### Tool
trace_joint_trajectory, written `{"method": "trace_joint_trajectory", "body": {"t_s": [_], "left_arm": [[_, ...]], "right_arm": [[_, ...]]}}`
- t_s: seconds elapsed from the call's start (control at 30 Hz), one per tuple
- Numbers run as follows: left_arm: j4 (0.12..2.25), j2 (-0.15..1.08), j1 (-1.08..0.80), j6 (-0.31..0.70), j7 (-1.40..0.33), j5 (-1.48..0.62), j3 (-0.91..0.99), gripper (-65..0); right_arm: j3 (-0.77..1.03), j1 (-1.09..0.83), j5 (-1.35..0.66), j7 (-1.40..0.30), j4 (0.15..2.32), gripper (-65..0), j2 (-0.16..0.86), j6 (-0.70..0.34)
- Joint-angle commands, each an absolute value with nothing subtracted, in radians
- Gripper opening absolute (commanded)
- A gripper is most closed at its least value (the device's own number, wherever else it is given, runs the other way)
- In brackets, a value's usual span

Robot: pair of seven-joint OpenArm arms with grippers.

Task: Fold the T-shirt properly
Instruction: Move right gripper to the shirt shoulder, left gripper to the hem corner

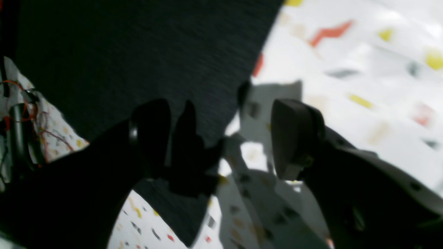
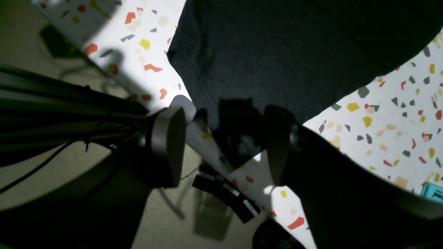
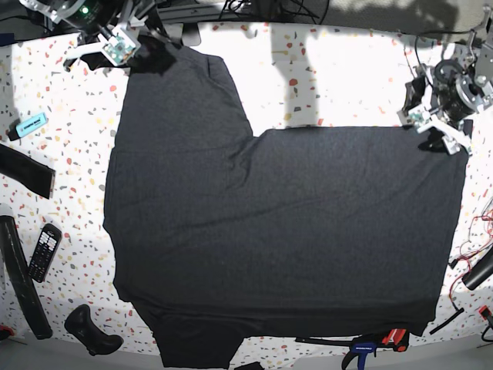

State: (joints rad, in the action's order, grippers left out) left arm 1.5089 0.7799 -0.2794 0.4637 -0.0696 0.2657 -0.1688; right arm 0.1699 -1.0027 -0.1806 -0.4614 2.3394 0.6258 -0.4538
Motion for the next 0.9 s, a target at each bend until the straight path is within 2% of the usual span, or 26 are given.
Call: {"method": "trace_joint_trajectory", "body": {"t_s": [0.0, 0.23, 0.43, 0.5, 0.57, 0.73, 0.8, 0.87], "left_arm": [[1.488, 0.813, -0.269, 0.456, -0.102, 0.302, -0.166, -22.3], [1.374, 0.865, -0.249, 0.442, -0.173, 0.367, -0.166, -22.3], [1.32, 0.865, -0.249, 0.304, -0.186, 0.43, -0.166, -22.5], [1.32, 0.864, -0.249, 0.293, -0.186, 0.429, -0.166, -23.3], [1.32, 0.857, -0.249, 0.291, -0.181, 0.427, -0.166, -28.6], [1.32, 0.832, -0.249, 0.236, -0.155, 0.426, -0.166, -60.1], [1.32, 0.823, -0.249, 0.234, -0.125, 0.426, -0.166, -61.7], [1.32, 0.818, -0.249, 0.234, -0.11, 0.427, -0.166, -59.3]], "right_arm": [[0.175, -1.008, -0.183, -0.443, 2.356, -29.7, 0.634, -0.452], [0.175, -1.008, -0.183, -0.445, 2.356, -29.7, 0.634, -0.452], [0.175, -1.008, -0.183, -0.445, 2.356, -29.7, 0.634, -0.452], [0.175, -1.008, -0.183, -0.445, 2.356, -29.7, 0.634, -0.452], [0.175, -1.008, -0.187, -0.445, 2.356, -29.7, 0.634, -0.452], [0.175, -1.008, -0.186, -0.445, 2.356, -29.7, 0.634, -0.452], [0.175, -1.008, -0.186, -0.445, 2.356, -29.7, 0.634, -0.452], [0.175, -1.008, -0.186, -0.445, 2.356, -29.7, 0.634, -0.452]]}}
